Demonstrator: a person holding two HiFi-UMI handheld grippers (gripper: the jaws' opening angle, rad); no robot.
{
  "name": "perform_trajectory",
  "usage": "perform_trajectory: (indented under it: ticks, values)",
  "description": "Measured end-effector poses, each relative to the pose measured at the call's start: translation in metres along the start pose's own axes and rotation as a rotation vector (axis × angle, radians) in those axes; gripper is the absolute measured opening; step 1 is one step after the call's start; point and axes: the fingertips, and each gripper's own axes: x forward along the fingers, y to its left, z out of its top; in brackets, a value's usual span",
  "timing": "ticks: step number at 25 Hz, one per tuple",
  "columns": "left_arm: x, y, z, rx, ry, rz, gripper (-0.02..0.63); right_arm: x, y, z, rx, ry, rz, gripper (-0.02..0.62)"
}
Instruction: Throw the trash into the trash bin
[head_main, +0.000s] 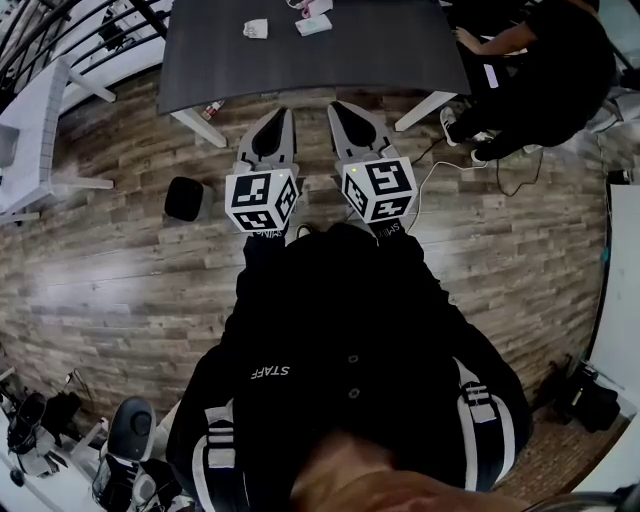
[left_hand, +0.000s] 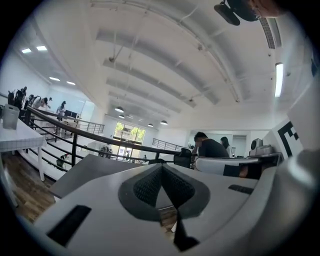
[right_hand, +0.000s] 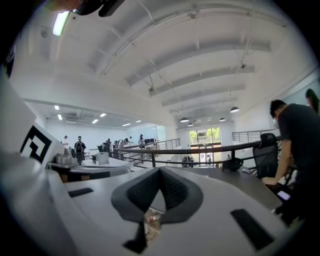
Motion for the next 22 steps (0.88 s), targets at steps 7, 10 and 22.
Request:
perform_trajectory:
  ticks: [7,10,22]
  values:
    - [-0.006,0.015,-0.016,-0.029,0.034,-0.005,0.002,0.005,0.009,-0.015,0.032,0.020,-0.004,0.015]
    - [-0.008,0.021,-0.029,-0.052,0.061,-0.012,0.002,0.006,0.014,-0.026,0.035,0.043,-0.005,0.015]
    - [-0.016,0.042,-0.046,-0.074,0.118,-0.006,0.002,0.014,0.031,-0.044,0.041,0.076,0.015,0.015]
